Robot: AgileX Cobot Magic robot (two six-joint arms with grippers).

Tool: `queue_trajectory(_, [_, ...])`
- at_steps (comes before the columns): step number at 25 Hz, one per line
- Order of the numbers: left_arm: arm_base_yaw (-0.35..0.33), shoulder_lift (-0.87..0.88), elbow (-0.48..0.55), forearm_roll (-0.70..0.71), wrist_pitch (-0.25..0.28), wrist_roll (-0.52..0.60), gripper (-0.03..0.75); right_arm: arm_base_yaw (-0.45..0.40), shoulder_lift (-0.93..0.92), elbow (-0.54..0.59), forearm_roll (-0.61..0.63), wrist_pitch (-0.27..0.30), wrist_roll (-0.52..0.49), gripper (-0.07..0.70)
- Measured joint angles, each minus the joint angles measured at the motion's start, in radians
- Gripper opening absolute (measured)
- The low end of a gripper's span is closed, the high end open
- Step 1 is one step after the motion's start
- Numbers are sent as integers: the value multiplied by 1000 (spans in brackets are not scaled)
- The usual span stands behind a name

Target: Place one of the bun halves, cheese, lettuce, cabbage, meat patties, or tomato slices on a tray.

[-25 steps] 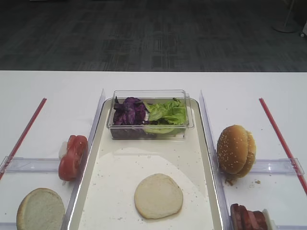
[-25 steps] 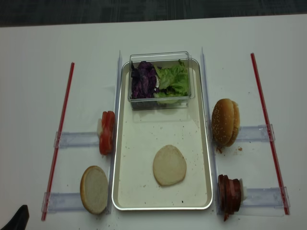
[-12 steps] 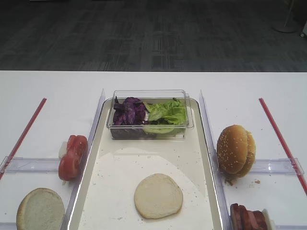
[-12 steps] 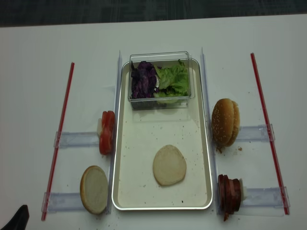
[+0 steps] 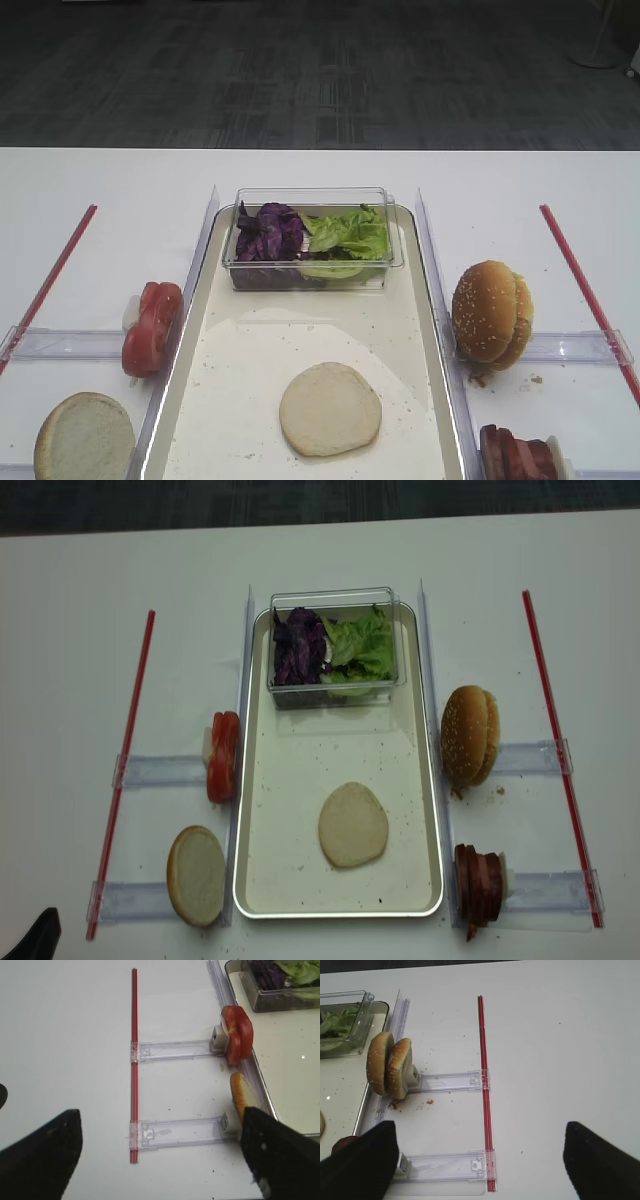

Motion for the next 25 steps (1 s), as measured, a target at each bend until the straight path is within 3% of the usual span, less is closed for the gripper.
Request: queue_trajectory(25, [0, 0, 0, 0, 0, -4, 596, 0, 0, 0, 0, 0, 0, 678])
